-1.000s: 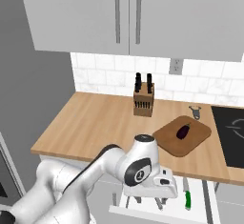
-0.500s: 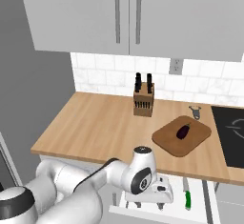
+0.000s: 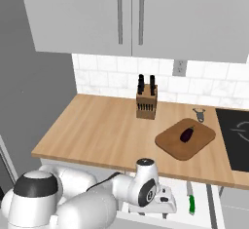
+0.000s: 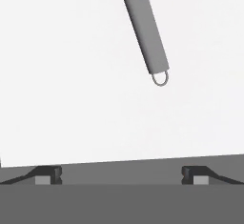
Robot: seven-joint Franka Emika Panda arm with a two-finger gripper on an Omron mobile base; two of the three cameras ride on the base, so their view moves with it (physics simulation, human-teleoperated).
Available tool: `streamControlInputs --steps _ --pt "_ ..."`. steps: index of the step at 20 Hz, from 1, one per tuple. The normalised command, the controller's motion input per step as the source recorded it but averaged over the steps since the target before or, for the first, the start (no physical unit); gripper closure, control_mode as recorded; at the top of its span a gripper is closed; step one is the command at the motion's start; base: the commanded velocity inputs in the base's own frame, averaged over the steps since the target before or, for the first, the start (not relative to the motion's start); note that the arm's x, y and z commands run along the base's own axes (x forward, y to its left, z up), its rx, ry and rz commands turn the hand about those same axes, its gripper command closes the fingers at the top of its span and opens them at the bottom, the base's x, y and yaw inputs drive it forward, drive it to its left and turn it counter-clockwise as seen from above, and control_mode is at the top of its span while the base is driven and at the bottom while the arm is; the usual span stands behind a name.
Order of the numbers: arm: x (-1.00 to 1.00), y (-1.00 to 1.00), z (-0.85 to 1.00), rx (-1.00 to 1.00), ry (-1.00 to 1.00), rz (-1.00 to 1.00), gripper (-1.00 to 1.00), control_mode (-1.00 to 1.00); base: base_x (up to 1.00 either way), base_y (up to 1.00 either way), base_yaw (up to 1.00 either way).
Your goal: Place the appropriate cutting tool for cutting the eggplant skin on the cutting board.
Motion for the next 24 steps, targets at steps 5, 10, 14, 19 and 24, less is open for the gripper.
streamControlInputs --steps 5,10,14,19,24 --pt "0.0 -0.01 -0.29 0.0 0.05 0.0 -1.0 -1.0 0.0 0.0 0.0" --pt "-0.23 -0.03 -0.07 0.0 0.03 0.0 -1.0 -1.0 0.0 0.0 0.0" --pt "-0.41 0.0 0.0 0.0 0.06 -0.01 -1.0 -1.0 0.0 0.0 0.0" --pt "-0.43 0.0 0.0 0.0 0.09 -0.05 -1.0 -1.0 0.0 0.0 0.0" --pt "-0.43 0.0 0.0 0.0 0.02 -0.05 -1.0 -1.0 0.0 0.0 0.0"
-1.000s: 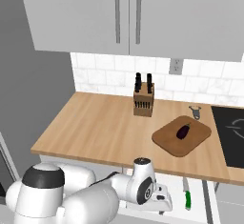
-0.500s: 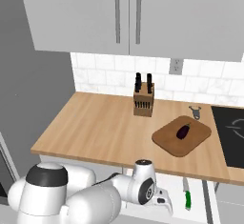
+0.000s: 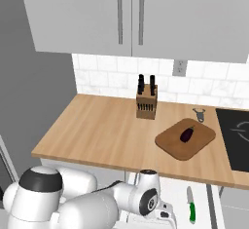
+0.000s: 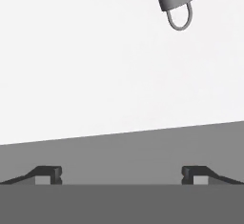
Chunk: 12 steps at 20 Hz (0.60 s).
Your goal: Place the appropriate cutting tool for cutting the eggplant skin on the cutting board.
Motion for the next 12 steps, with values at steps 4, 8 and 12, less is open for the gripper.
streamControlInputs --steps 4,8,12 --pt "-0.33 0.0 0.01 0.0 0.0 -0.05 -1.0 -1.0 0.0 0.0 0.0" --pt "0.06 -0.04 0.18 0.0 -0.02 -0.01 -1.0 -1.0 0.0 0.0 0.0" --pt "0.69 -0.24 0.54 0.0 -0.11 0.0 -1.0 -1.0 0.0 0.0 0.0"
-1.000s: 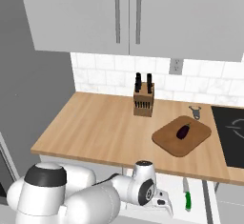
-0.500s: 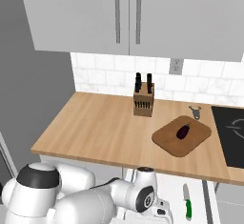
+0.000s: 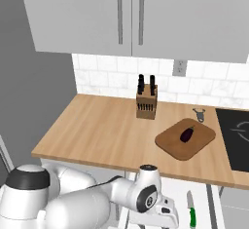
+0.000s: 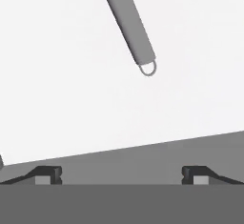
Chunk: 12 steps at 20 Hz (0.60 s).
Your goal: Place the appropriate cutting tool for cutting the eggplant skin on the cutting board.
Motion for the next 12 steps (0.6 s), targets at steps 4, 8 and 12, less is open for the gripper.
streamControlInputs --steps 4,8,12 --pt "0.73 -0.26 0.31 -0.04 -0.11 0.0 -1.0 -1.0 0.0 0.0 0.0" --pt "0.45 0.0 -0.11 -0.08 -0.12 0.02 -1.0 -1.0 0.0 0.0 0.0" --pt "0.48 0.0 -0.26 -0.03 -0.17 0.02 -1.0 -1.0 0.0 0.0 0.0"
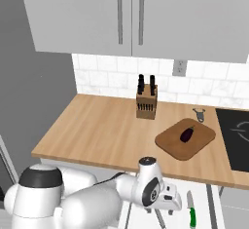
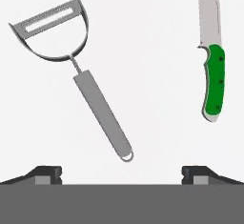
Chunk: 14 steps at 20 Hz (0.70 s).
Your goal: Place the appropriate cutting tool for cutting the eggplant skin on the cutting board.
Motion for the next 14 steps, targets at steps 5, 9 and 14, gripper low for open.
streamControlInputs --steps 5,9,14 --pt "0.17 0.0 -0.43 -0.04 -0.1 0.01 -1.0 -1.0 0.0 0.0 0.0" --pt "0.17 0.0 -0.23 0.0 0.0 0.0 -1.0 -1.0 0.0 0.0 0.0" --pt "0.14 0.0 -0.1 0.0 0.02 0.0 -1.0 -1.0 0.0 0.0 0.0"
